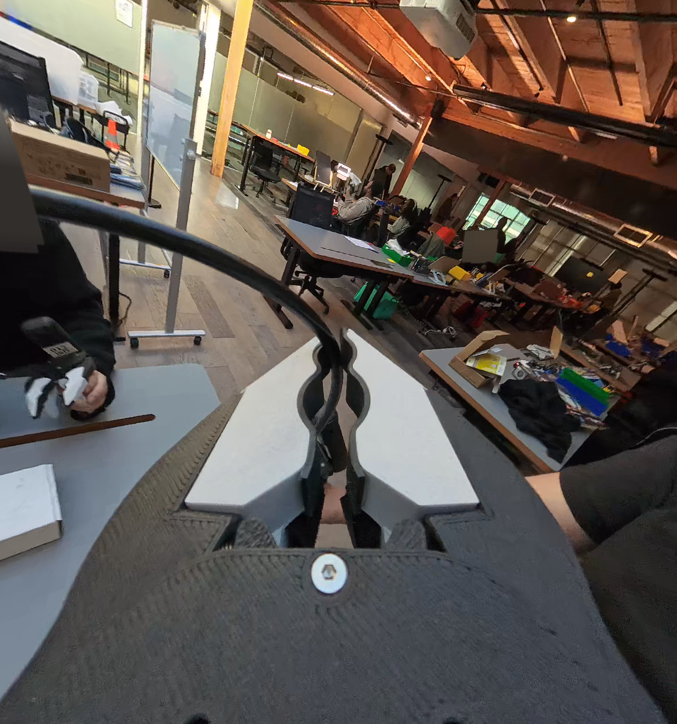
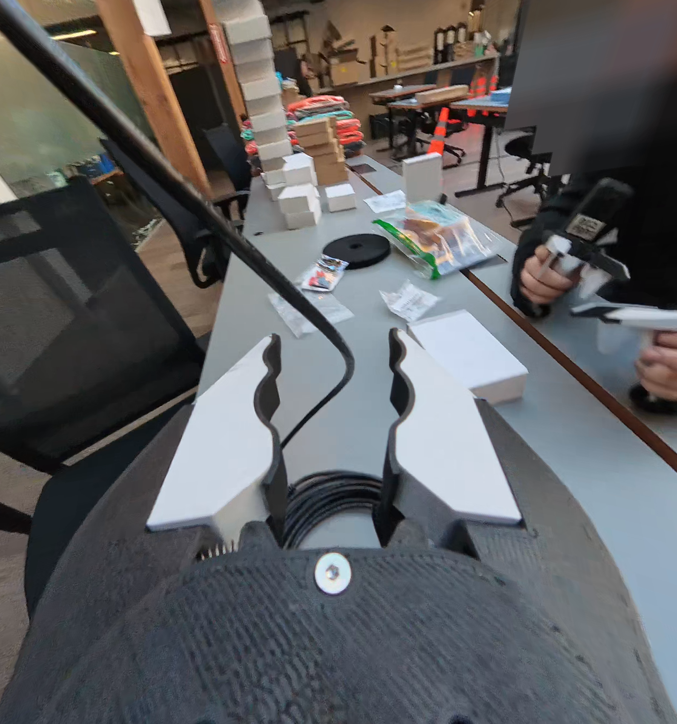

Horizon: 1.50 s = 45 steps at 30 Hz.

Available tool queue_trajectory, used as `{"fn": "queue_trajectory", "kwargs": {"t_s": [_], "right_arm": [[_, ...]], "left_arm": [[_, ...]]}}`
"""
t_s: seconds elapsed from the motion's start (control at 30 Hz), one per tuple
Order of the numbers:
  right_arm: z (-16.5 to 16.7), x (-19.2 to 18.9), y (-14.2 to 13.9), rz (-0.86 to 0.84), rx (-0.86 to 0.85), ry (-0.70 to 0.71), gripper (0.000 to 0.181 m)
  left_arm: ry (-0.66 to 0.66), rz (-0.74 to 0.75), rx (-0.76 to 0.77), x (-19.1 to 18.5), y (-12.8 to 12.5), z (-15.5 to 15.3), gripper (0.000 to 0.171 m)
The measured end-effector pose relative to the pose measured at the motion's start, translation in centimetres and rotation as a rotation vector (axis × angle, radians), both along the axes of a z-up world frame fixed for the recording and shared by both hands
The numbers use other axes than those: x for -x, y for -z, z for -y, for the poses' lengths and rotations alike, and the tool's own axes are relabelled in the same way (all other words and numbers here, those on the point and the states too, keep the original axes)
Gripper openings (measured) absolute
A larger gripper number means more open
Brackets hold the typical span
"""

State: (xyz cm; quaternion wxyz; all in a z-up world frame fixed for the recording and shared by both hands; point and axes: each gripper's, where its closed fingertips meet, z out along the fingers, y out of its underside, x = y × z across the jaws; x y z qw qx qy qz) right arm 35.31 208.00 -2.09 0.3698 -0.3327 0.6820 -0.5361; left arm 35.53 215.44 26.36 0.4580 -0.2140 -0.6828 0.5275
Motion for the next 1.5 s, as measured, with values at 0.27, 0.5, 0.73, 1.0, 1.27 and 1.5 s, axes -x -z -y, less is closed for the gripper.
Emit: {"fn": "queue_trajectory", "kwargs": {"t_s": [0.27,0.5,0.73,1.0,1.27,1.5], "right_arm": [[-3.3,-8.2,-3.6,-0.002,0.006,-0.309,0.051],[-5.3,-10.8,-2.7,0.048,-0.139,-0.436,0.003],[-6.6,-6.4,-4.3,0.062,-0.134,-0.434,0.003],[-8.1,-2.5,-5.5,0.058,-0.129,-0.433,0.005],[-12.6,-2.3,-1.6,-0.058,-0.216,-0.539,0.013],[-17.7,-1.8,0.4,-0.065,-0.320,-0.665,0.030]], "left_arm": [[-0.097,0.131,0.135,-7.5,-11.3,-3.6,0.002],[-0.270,0.279,0.146,-14.1,-13.2,-4.0,0.001],[-0.416,0.095,-0.047,-24.8,-7.7,-3.1,0.001],[-0.435,-0.157,-0.264,-31.3,0.7,-3.5,0.001],[-0.154,-0.089,-0.256,-28.2,1.8,-6.4,0.001],[0.032,0.068,-0.219,-24.6,2.4,-10.4,0.001]]}}
